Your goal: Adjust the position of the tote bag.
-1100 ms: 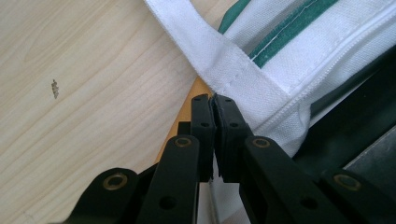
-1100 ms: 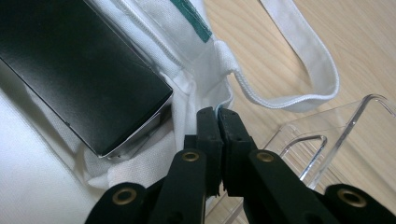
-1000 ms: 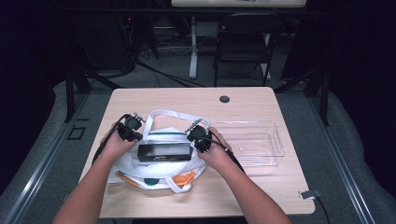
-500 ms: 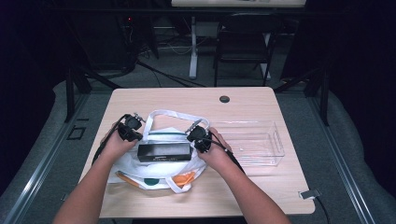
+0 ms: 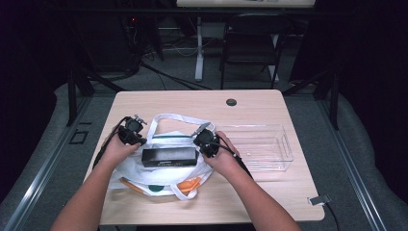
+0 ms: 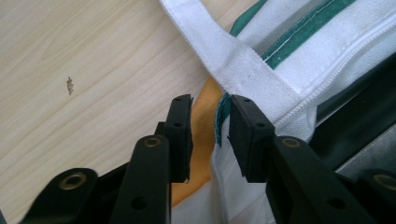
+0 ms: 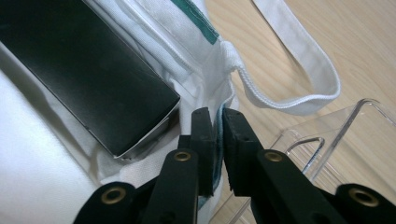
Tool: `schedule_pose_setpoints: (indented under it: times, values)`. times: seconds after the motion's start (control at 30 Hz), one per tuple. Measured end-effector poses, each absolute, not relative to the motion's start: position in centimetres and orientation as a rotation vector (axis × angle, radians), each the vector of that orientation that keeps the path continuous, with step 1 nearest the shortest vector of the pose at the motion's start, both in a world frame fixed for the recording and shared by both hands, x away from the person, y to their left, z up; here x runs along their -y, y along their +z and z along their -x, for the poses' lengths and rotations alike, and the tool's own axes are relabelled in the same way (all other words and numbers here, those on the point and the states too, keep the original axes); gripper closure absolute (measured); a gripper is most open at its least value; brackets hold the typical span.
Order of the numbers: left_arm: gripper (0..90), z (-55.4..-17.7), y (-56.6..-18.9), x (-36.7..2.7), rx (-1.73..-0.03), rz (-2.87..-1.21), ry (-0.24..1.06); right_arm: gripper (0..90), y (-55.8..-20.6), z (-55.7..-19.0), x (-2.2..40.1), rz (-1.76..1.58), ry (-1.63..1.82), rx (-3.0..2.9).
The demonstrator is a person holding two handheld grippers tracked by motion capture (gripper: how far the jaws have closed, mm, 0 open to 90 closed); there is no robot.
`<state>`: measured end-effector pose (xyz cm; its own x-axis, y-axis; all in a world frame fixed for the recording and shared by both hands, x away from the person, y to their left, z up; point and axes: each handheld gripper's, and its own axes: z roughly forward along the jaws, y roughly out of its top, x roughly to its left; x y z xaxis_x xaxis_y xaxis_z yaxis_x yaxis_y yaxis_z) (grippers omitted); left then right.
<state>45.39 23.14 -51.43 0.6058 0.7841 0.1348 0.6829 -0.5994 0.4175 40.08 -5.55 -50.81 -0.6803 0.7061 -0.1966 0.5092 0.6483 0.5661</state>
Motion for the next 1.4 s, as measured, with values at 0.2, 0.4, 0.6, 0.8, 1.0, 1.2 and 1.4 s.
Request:
schedule_pose_setpoints:
  times: [0.2, 0.4, 0.6, 0.8, 1.0, 1.2, 1.4]
  values:
    - [54.4, -44.9, -50.7, -23.6, -1.18, -2.462, 0.47, 76.3, -49.9, -39.6, 5.7, -0.952, 0.714, -2.465]
    - [49.3, -44.2, -49.8, -23.7, -1.135, -2.441, 0.488, 70.7, -48.8, -38.9, 5.7, -0.944, 0.79, -2.447]
    - [48.3, -43.7, -48.9, -23.7, -1.11, -2.448, 0.501, 68.0, -48.0, -38.2, 5.7, -0.926, 0.818, -2.448]
    - [46.5, -43.2, -48.0, -23.6, -1.091, -2.451, 0.518, 64.8, -47.3, -37.7, 6.0, -0.924, 0.854, -2.444]
    - [46.6, -42.8, -47.4, -23.4, -1.065, -2.464, 0.524, 61.3, -46.9, -37.1, 6.3, -0.921, 0.879, -2.445]
    - [47.1, -42.6, -47.2, -23.3, -1.05, -2.471, 0.539, 60.8, -46.4, -36.3, 6.8, -0.914, 0.908, -2.443]
    - [49.2, -42.0, -46.9, -23.4, -1.051, -2.481, 0.523, 59.5, -45.7, -35.1, 7.8, -0.913, 0.973, -2.429]
